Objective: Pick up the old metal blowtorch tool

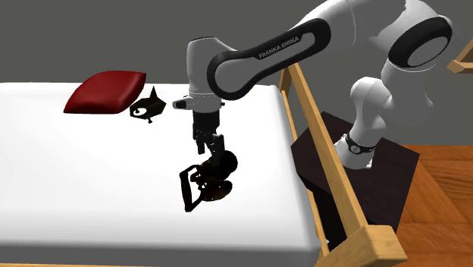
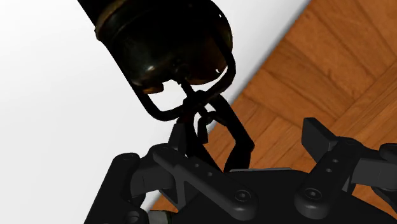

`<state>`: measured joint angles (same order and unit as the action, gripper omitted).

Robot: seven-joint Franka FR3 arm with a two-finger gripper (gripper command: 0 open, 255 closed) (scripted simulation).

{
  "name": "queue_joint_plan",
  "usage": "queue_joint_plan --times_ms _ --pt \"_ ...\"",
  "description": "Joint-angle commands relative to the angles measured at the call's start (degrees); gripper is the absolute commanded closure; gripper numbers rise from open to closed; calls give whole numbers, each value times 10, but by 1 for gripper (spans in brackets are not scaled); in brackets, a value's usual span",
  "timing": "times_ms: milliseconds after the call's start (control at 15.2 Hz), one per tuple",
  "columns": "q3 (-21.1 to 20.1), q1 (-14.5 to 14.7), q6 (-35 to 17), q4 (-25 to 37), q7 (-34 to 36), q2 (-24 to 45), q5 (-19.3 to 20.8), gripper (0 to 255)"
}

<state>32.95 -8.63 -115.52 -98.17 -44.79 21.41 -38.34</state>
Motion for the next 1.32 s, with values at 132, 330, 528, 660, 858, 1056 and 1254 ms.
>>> queue_joint_plan --times_ms 132,330,528,660,858,1056,1254 --pt "-16 -51 27 82 -23 81 -52 0" --pt "-20 -53 12 73 -34 90 -60 0" --pt "-25 -54 -1 65 -44 99 -69 0" --pt "-27 -55 -9 61 -50 105 -74 0" --pt "-27 -56 -8 62 -51 105 -74 255" --pt "-27 -56 -8 62 -51 105 -74 255" --pt "-27 -56 -8 61 -51 105 -74 255"
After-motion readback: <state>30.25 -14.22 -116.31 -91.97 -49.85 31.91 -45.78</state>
